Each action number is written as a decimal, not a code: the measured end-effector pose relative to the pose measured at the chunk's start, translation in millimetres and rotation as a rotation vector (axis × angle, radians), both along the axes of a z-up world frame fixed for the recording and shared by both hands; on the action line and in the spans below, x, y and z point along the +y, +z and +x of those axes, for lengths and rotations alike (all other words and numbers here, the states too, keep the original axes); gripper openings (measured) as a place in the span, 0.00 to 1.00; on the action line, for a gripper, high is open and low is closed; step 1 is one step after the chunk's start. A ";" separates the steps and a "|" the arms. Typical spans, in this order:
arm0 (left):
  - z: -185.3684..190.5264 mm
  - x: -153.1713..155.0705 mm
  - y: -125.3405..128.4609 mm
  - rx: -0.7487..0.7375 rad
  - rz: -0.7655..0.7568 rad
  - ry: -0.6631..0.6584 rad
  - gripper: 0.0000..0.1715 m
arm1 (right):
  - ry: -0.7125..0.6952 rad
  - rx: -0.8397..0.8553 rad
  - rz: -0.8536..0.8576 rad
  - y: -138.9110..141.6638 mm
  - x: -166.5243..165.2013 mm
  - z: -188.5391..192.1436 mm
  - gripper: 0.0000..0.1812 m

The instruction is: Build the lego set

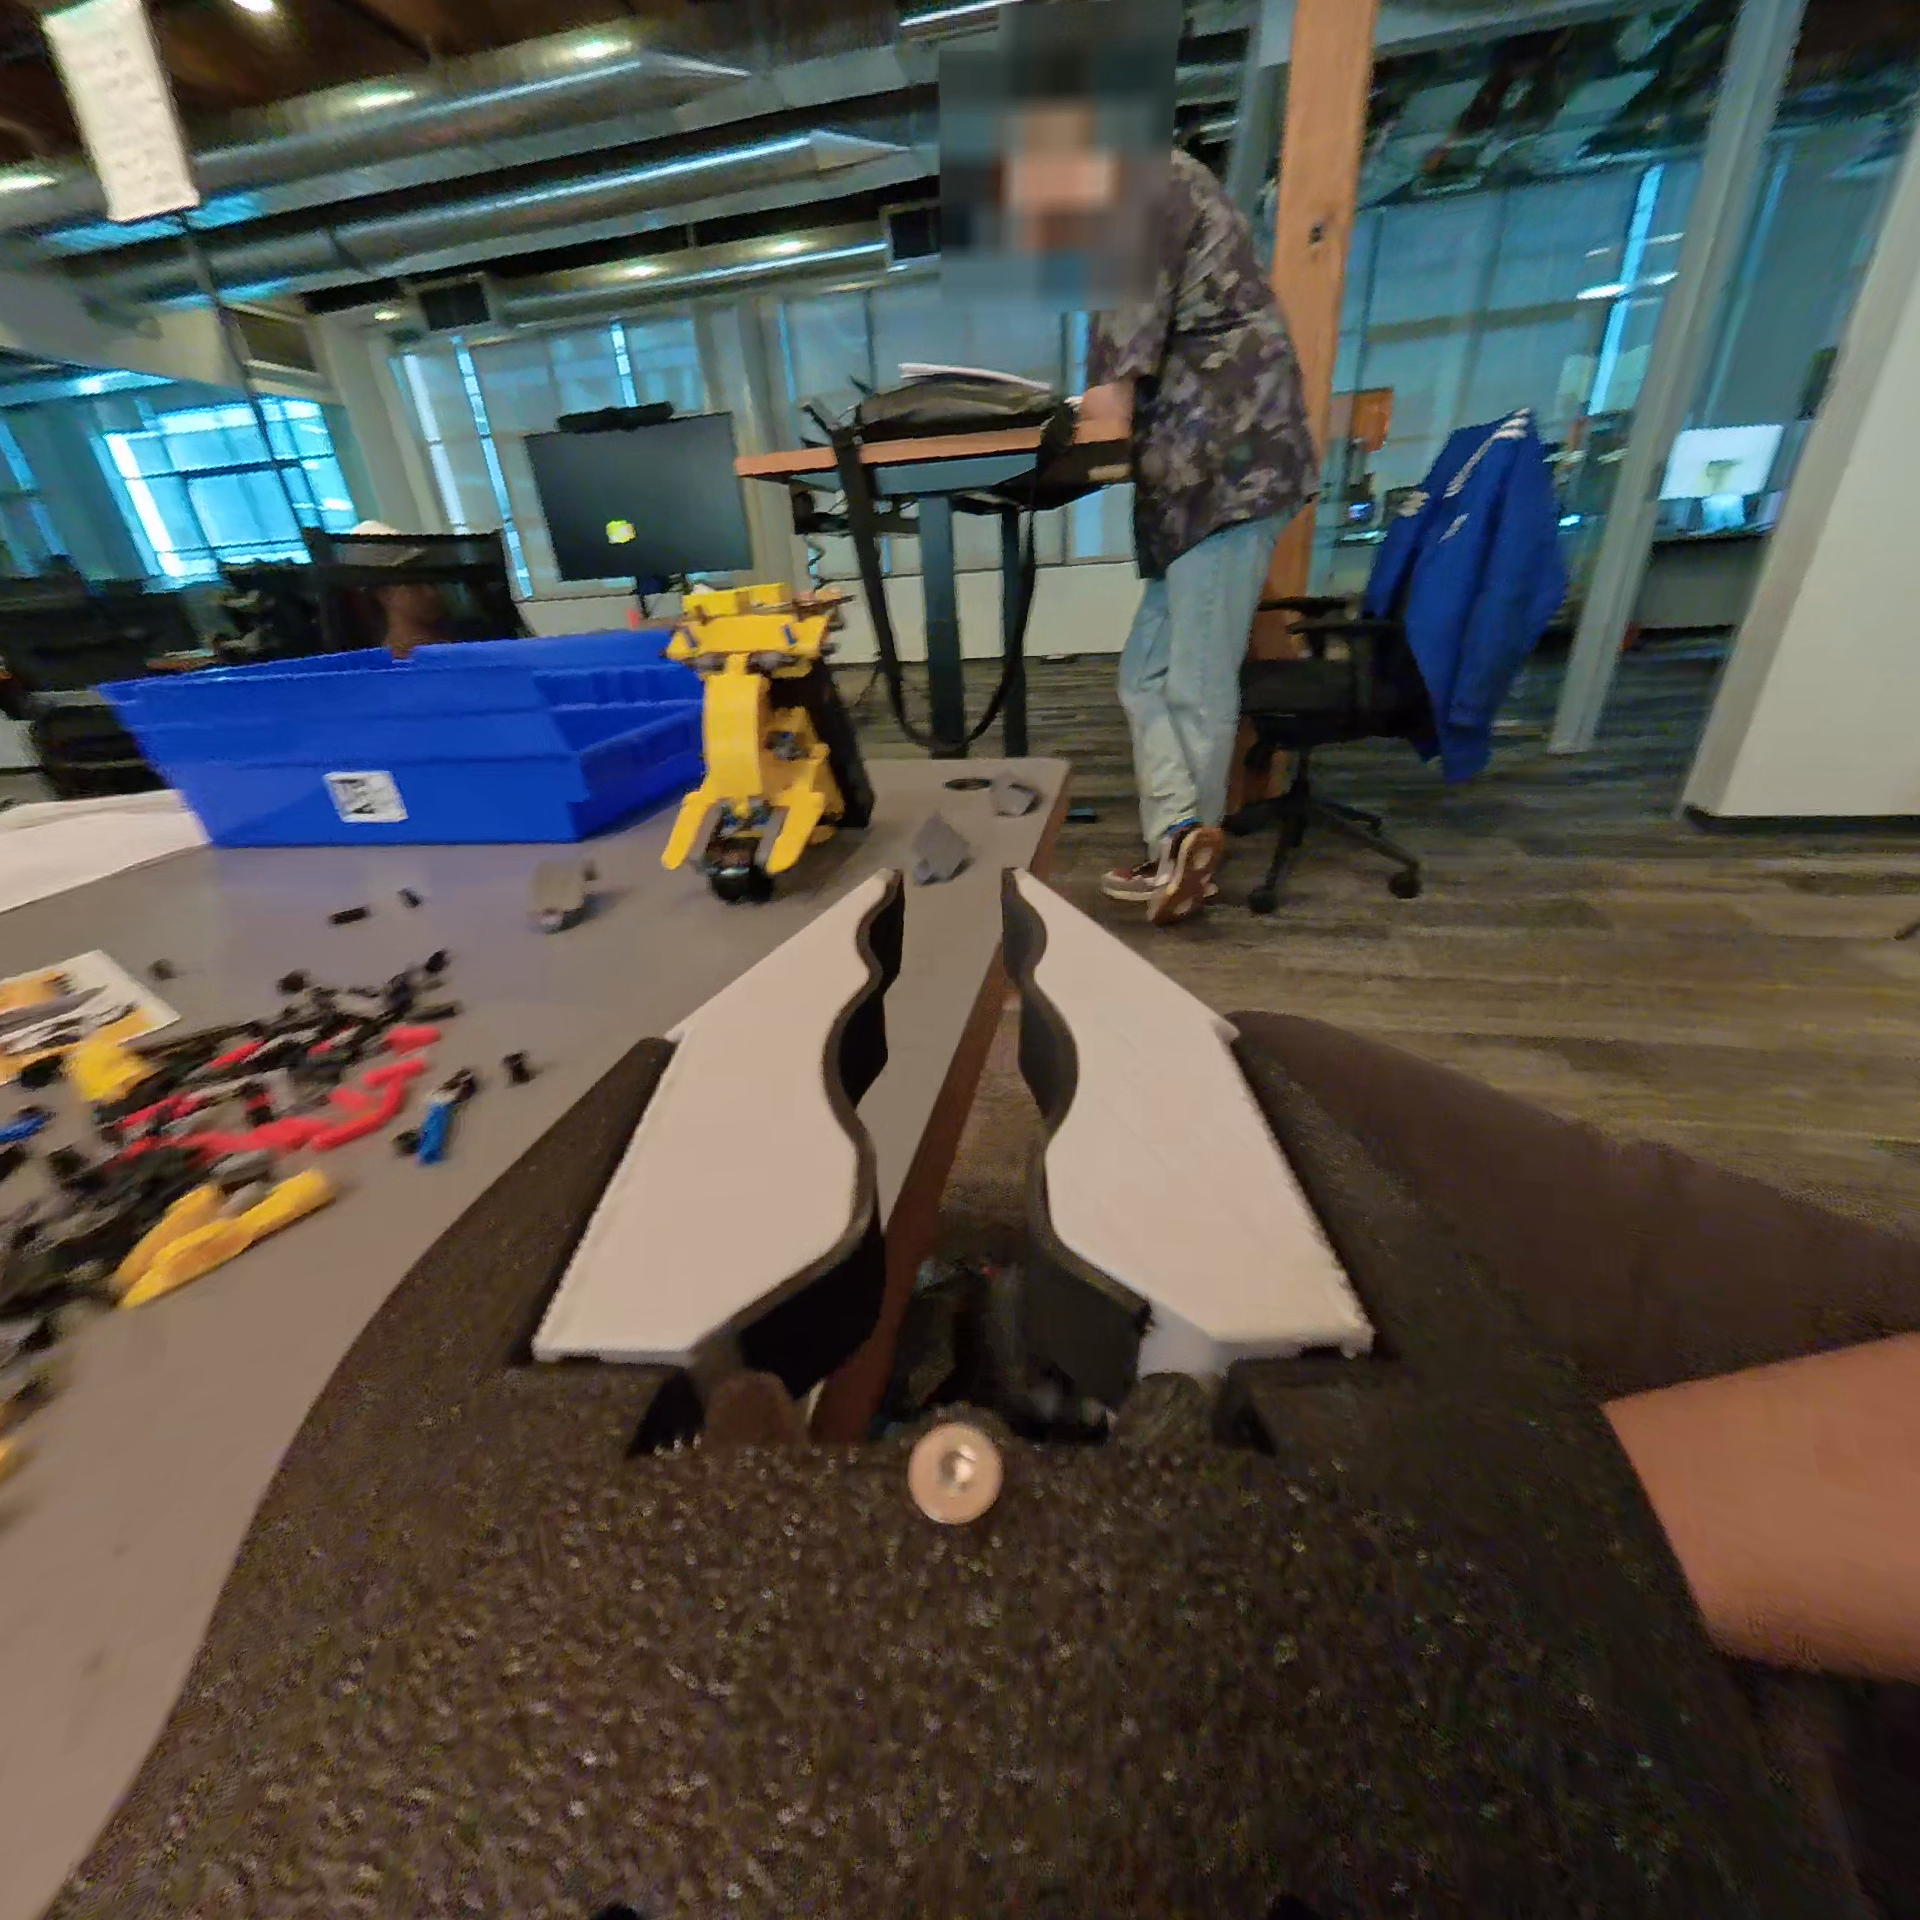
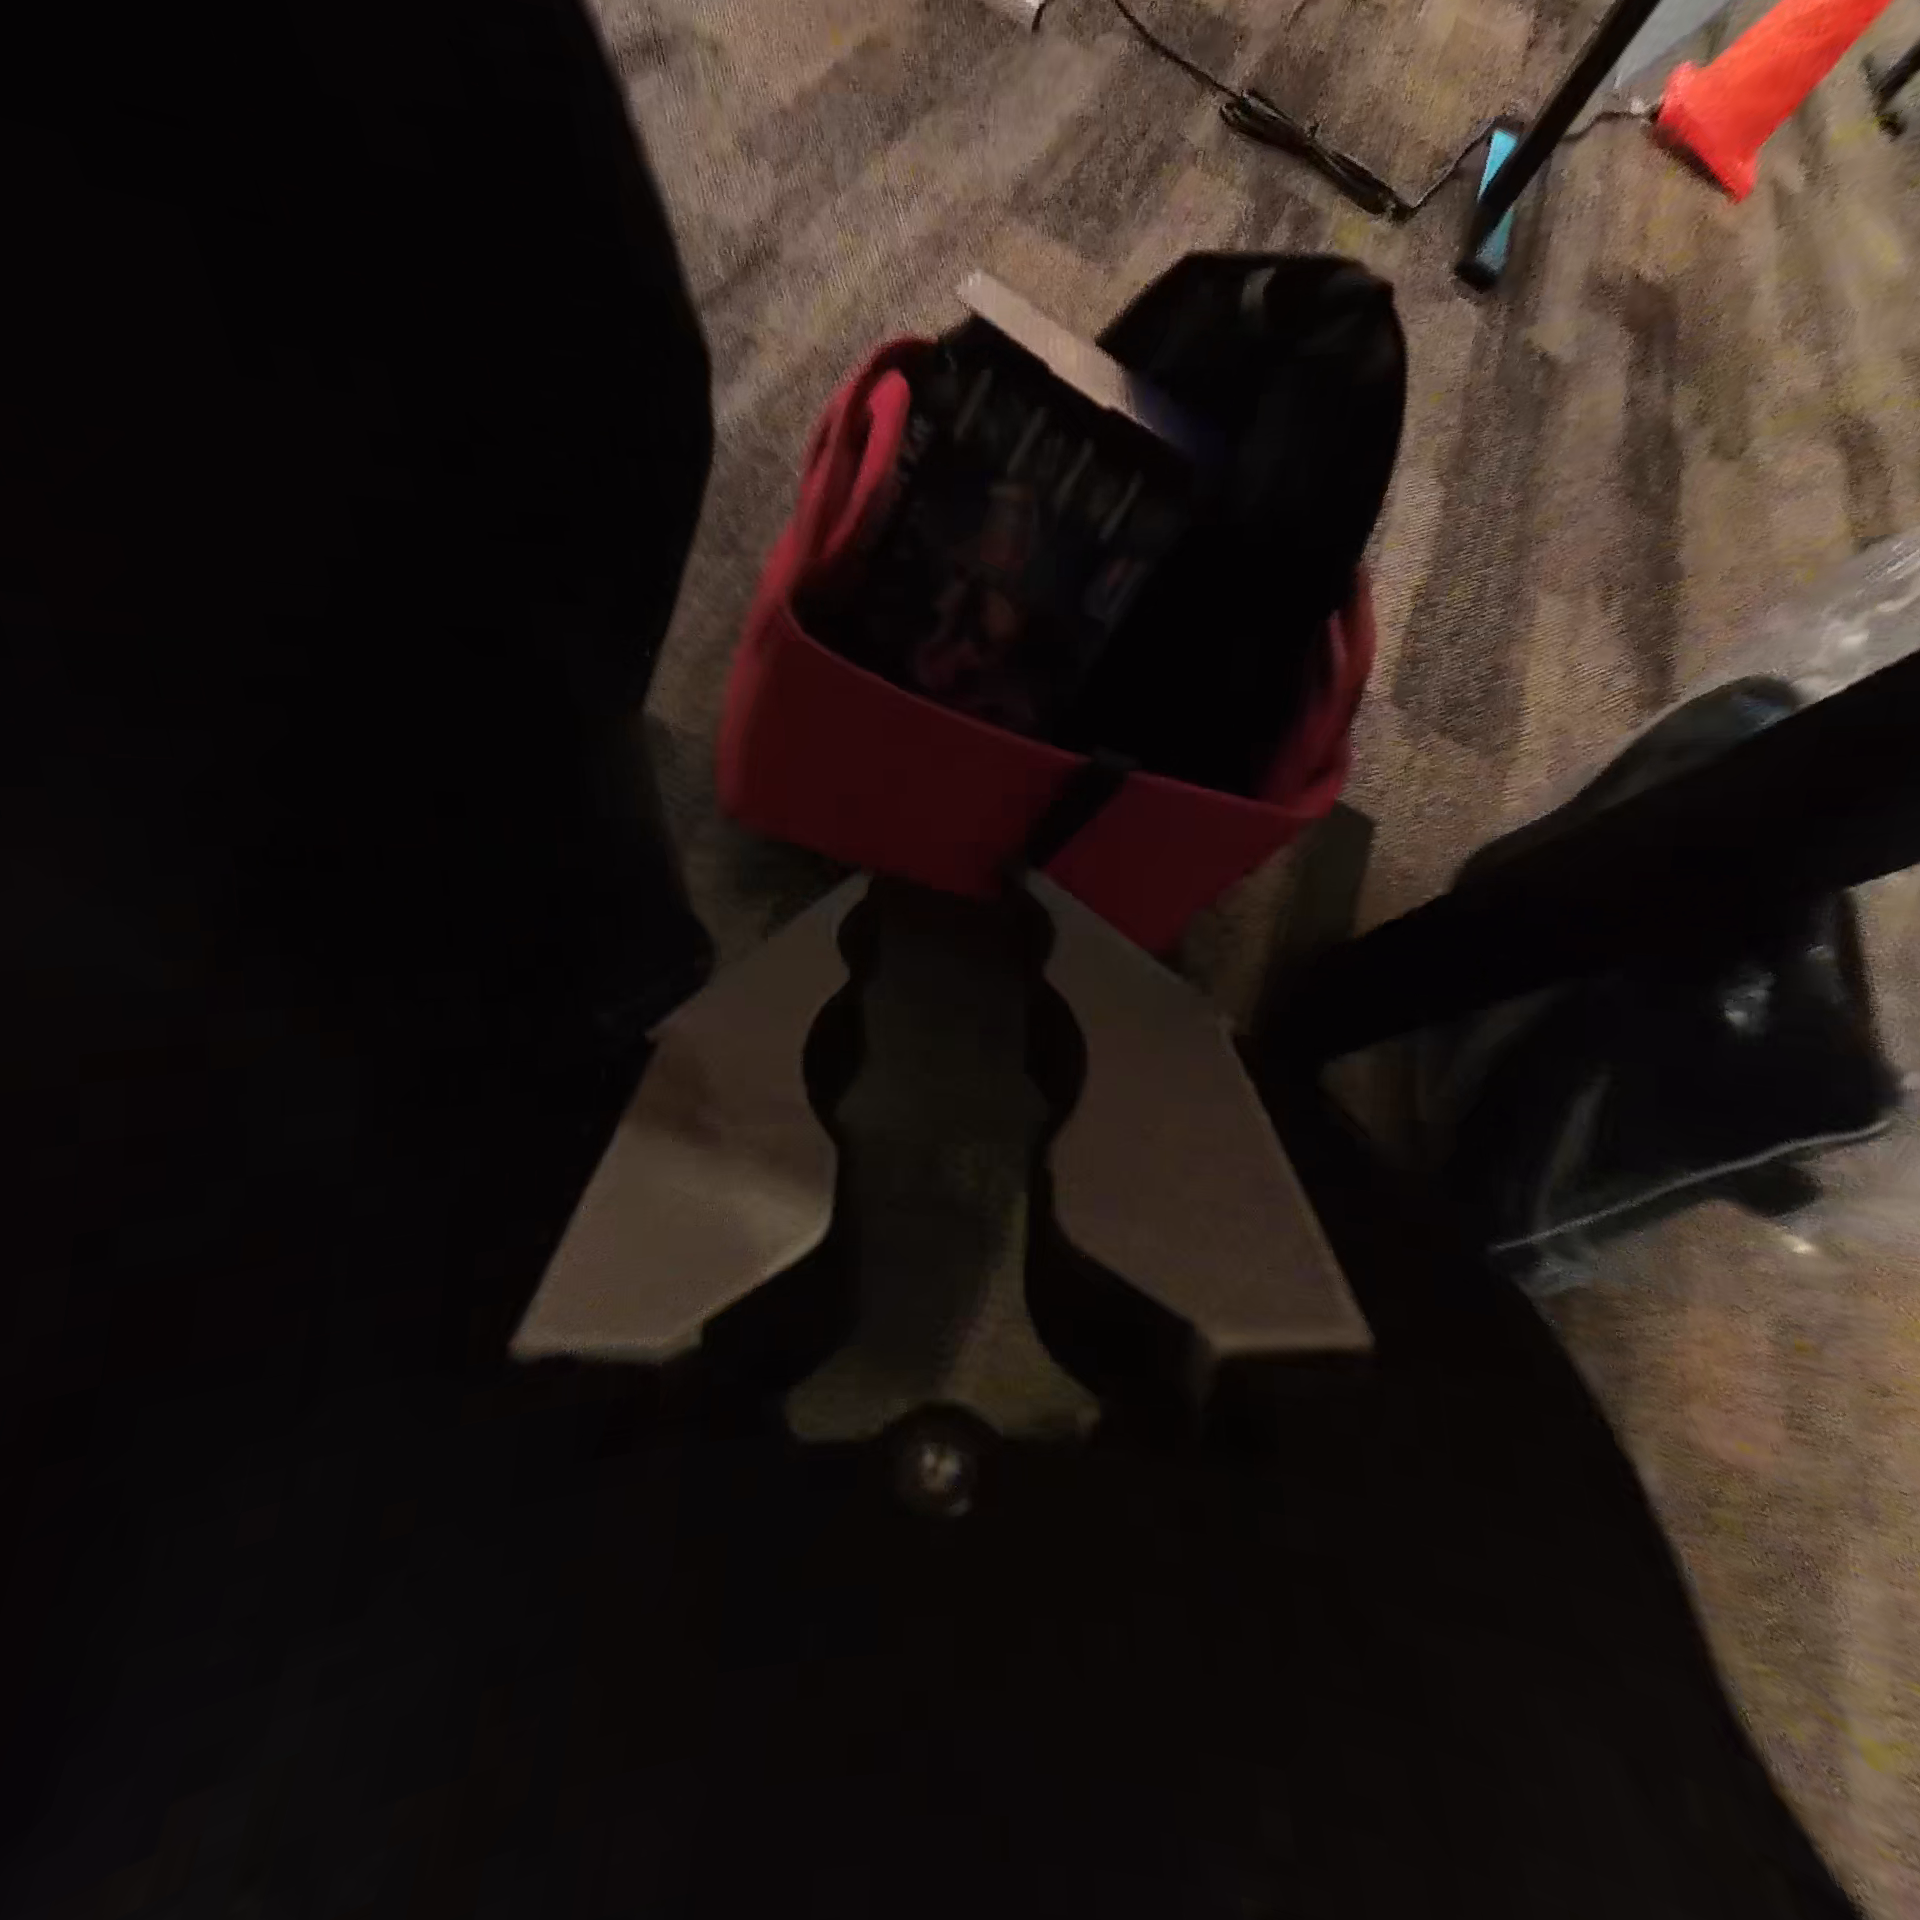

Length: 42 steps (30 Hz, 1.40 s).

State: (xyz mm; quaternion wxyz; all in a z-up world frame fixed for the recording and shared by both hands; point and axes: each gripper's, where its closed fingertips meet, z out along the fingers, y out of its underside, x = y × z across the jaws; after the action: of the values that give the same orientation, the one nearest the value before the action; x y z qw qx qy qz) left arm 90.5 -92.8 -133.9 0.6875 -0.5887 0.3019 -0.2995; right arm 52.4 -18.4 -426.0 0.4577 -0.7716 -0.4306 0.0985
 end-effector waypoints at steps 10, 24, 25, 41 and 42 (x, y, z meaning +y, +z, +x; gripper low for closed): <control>43.0 5.0 -0.9 -0.019 -0.018 -0.140 0.10 | 0.084 -0.114 -0.025 -5.0 4.2 25.1 0.13; 20.7 18.1 9.2 -0.155 -0.060 -0.067 0.10 | 0.439 -0.059 0.074 89.5 -114.9 17.9 0.06; 22.9 18.3 7.7 -0.146 -0.061 -0.067 0.10 | 0.436 0.002 0.092 101.8 -111.0 21.8 0.05; -13.9 11.0 4.3 -0.233 -0.129 -0.016 0.10 | 0.351 0.869 0.199 269.9 -73.8 61.2 0.05; -19.0 11.1 2.5 -0.242 -0.143 -0.006 0.10 | 0.351 0.875 0.204 273.7 -72.5 57.6 0.05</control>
State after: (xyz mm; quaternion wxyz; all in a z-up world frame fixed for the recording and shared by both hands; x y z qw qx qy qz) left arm 71.5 -81.6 -131.3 0.6744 -0.5947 0.1963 -0.3911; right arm 110.1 -91.0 -152.3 0.6457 -0.5245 -0.3290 0.4469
